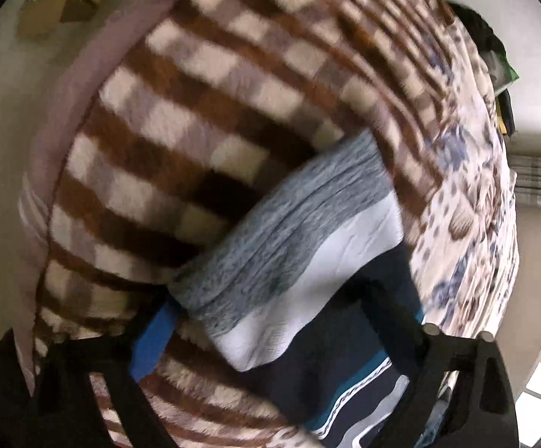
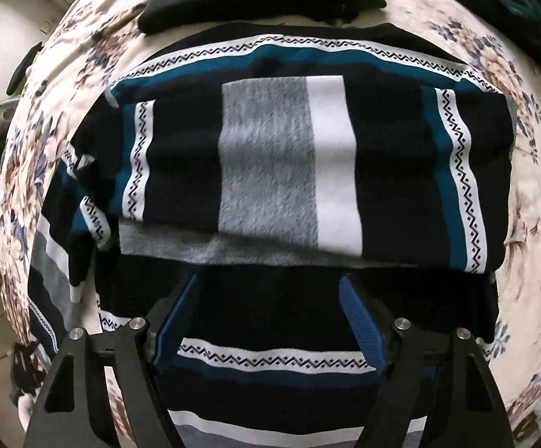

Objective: Fold small clothes

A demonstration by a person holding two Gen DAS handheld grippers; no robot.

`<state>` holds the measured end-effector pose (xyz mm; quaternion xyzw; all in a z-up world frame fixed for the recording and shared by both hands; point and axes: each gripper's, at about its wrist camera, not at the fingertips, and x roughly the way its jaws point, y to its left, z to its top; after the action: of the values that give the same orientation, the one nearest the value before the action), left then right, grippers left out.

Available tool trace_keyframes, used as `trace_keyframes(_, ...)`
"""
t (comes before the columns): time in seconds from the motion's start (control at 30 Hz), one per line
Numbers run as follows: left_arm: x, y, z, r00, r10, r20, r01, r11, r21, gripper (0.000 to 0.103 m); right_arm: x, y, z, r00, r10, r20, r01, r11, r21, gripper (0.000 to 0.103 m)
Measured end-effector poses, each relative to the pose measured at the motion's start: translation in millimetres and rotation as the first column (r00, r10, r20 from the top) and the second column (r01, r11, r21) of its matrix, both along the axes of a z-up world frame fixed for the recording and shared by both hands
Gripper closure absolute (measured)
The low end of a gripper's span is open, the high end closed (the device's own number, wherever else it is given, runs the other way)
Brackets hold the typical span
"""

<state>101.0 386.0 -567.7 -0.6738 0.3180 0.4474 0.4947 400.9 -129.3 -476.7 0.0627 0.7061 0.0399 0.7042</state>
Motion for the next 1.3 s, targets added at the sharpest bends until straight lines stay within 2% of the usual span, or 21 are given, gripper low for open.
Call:
trace_keyframes(0.07,5,6,9,0.999,-0.028,-0.040,0.030,0.999,0.044,0.043,-2,9,1,1.000,0.007,0.007,-0.007,1.000,-0.007,0.024)
trace_keyframes(0.1,9,5,13,0.997,-0.054,-0.059,0.058,0.996,0.066,0.053,-5,11,3,1.000,0.008,0.014,-0.008,1.000,-0.005,0.024)
trace_keyframes(0.13,12,7,16,0.994,-0.081,-0.075,0.088,0.991,0.097,0.078,-6,14,4,1.000,0.010,0.014,-0.010,1.000,0.000,0.024)
trace_keyframes(0.17,21,8,20,0.991,-0.112,-0.074,0.121,0.985,0.127,0.091,-8,21,4,1.000,0.011,0.015,-0.011,1.000,0.001,0.024)
trace_keyframes(0.3,39,17,32,0.980,-0.177,-0.086,0.191,0.959,0.210,0.095,-18,30,9,0.999,0.039,0.030,-0.039,0.999,-0.005,0.024)
trace_keyframes(0.37,61,16,52,0.966,-0.237,-0.101,0.256,0.926,0.278,0.095,-23,29,11,0.998,0.058,0.036,-0.057,0.998,-0.038,0.024)
trace_keyframes(0.43,84,9,80,0.933,-0.327,-0.151,0.360,0.860,0.362,0.095,-25,24,11,0.996,0.085,0.037,-0.080,0.989,-0.123,0.024)
trace_keyframes(0.53,128,-10,130,0.853,-0.480,-0.207,0.516,0.711,0.478,0.095,-24,13,13,0.993,0.113,0.041,-0.099,0.962,-0.256,0.024)
trace_keyframes(0.63,168,-53,179,0.725,-0.639,-0.257,0.649,0.510,0.564,0.095,-16,-5,16,0.994,0.099,0.037,-0.083,0.947,-0.310,0.024)
trace_keyframes(0.67,185,-71,193,0.671,-0.688,-0.277,0.685,0.432,0.586,0.095,-12,-10,18,0.995,0.089,0.040,-0.072,0.948,-0.311,0.024)
trace_keyframes(0.73,212,-110,217,0.572,-0.760,-0.309,0.728,0.297,0.619,0.095,-8,-21,22,0.996,0.075,0.050,-0.055,0.948,-0.314,0.024)
trace_keyframes(0.77,222,-126,223,0.535,-0.786,-0.310,0.735,0.252,0.630,0.095,-5,-27,25,0.996,0.065,0.060,-0.043,0.949,-0.314,0.024)
trace_keyframes(0.87,253,-183,237,0.406,-0.862,-0.305,0.757,0.130,0.641,0.095,1,-38,29,0.997,0.032,0.075,-0.009,0.958,-0.288,0.024)
trace_keyframes(0.97,282,-247,240,0.273,-0.915,-0.297,0.768,0.022,0.640,0.095,3,-62,33,0.995,-0.039,0.092,0.060,0.972,-0.226,0.024)
trace_keyframes(1.07,308,-318,232,0.142,-0.956,-0.255,0.777,-0.053,0.628,0.095,-6,-105,35,0.984,-0.159,0.081,0.167,0.980,-0.109,0.024)
trace_keyframes(1.1,313,-338,232,0.109,-0.963,-0.248,0.780,-0.072,0.622,0.095,-11,-122,33,0.975,-0.209,0.068,0.213,0.976,-0.048,0.024)
trace_keyframes(1.13,322,-368,225,0.051,-0.971,-0.235,0.785,-0.107,0.610,0.095,-16,-136,30,0.968,-0.245,0.052,0.246,0.969,-0.009,0.024)
trace_keyframes(1.17,326,-396,225,0.015,-0.972,-0.234,0.784,-0.134,0.606,0.095,-21,-153,26,0.957,-0.290,0.031,0.289,0.957,0.022,0.024)
trace_keyframes(1.2,331,-417,219,-0.024,-0.973,-0.232,0.783,-0.162,0.600,0.095,-29,-172,24,0.941,-0.338,0.017,0.337,0.940,0.045,0.018)
trace_keyframes(1.23,338,-447,210,-0.077,-0.970,-0.229,0.784,-0.201,0.587,0.095,-37,-189,22,0.926,-0.377,0.015,0.375,0.925,0.061,0.013)
trace_keyframes(1.3,343,-488,199,-0.145,-0.963,-0.226,0.778,-0.252,0.576,0.095,-54,-231,22,0.890,-0.456,0.035,0.453,0.890,0.058,0.007)
